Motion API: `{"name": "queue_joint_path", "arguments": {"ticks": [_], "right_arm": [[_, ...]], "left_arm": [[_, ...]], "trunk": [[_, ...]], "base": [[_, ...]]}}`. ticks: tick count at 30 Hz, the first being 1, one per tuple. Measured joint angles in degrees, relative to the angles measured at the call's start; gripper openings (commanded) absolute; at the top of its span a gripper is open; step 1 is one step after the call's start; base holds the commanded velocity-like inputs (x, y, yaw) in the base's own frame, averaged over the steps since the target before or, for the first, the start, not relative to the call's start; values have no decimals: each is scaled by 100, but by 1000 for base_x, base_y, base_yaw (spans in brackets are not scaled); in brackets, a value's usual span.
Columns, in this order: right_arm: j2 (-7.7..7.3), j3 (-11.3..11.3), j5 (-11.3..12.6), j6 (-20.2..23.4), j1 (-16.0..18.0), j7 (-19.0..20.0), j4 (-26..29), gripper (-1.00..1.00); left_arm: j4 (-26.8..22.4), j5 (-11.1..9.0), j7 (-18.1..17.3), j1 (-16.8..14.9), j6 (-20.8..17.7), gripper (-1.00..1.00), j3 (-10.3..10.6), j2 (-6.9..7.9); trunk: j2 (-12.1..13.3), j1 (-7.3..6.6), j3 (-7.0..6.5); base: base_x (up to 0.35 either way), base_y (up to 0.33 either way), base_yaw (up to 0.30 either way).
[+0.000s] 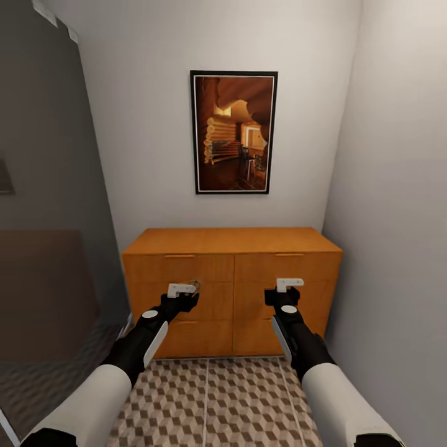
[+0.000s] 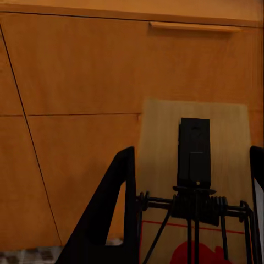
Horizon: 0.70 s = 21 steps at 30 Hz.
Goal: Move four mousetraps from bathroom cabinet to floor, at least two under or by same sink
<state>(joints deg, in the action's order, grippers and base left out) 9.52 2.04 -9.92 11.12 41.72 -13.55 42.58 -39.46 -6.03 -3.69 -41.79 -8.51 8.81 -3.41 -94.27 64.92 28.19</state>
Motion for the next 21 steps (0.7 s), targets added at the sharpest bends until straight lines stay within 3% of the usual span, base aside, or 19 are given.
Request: {"name": "queue_joint_path", "arguments": {"ticks": [21], "right_arm": [[36, -16, 14, -8, 0, 68, -284, -100]], "left_arm": [[108, -12, -35, 0, 4, -100, -1, 5]], "trunk": [[0, 0, 0]], "base": [[-344, 0, 0]]}}
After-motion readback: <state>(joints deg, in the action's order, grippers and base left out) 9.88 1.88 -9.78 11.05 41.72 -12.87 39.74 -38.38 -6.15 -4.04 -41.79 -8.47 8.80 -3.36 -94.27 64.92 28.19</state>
